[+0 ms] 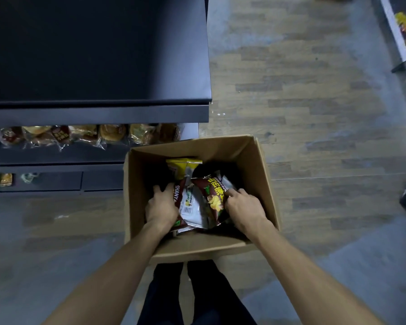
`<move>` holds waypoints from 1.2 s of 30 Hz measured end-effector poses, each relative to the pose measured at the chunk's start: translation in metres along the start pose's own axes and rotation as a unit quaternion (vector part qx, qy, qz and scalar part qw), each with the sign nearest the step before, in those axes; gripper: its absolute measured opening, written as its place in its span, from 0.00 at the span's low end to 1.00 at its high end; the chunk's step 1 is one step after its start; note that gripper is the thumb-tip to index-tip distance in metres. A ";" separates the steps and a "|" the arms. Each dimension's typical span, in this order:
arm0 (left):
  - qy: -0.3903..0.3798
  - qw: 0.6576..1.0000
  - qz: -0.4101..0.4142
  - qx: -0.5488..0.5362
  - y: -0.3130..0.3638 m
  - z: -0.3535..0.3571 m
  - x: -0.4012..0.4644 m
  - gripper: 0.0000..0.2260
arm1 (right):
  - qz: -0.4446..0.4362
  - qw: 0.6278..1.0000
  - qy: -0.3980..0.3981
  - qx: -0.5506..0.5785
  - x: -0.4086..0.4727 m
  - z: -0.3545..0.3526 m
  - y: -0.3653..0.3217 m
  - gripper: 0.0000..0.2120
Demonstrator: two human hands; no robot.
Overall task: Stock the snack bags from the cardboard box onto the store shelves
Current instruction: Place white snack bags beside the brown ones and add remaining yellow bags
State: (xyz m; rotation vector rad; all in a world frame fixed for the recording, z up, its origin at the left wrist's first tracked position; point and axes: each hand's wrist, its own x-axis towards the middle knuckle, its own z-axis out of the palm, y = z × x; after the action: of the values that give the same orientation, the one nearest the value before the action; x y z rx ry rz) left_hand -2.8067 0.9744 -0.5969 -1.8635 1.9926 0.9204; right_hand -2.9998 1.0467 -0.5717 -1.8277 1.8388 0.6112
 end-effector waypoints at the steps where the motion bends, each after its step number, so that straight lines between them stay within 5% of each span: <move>1: -0.005 1.000 -0.001 0.000 0.000 0.005 0.000 0.25 | 0.000 1.000 -0.007 0.003 0.000 0.003 0.000 0.13; 7: -0.057 0.998 -0.015 0.011 -0.011 0.028 0.015 0.26 | 0.066 0.991 -0.028 0.116 0.013 0.004 -0.002 0.14; 12: -0.143 0.987 -0.040 0.054 -0.015 0.041 0.030 0.37 | 0.117 0.968 -0.014 0.224 0.037 0.008 -0.020 0.32; 17: -0.172 0.978 -0.060 0.104 -0.015 0.056 0.039 0.44 | 0.111 0.984 -0.058 0.131 0.070 0.031 -0.045 0.41; 28: -0.161 0.984 -0.066 0.041 -0.016 0.053 0.052 0.41 | 0.140 0.974 -0.045 0.171 0.088 0.035 -0.046 0.40; 36: -0.071 0.994 -0.025 -0.074 0.004 0.010 0.018 0.36 | 0.140 0.965 -0.007 0.222 0.044 -0.002 -0.035 0.38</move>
State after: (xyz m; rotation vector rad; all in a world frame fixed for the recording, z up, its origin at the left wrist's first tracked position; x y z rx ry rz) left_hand -2.8152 0.9657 -0.6141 -1.8565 1.8311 1.1803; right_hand -2.9652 1.0102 -0.5961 -1.2830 2.0430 0.2685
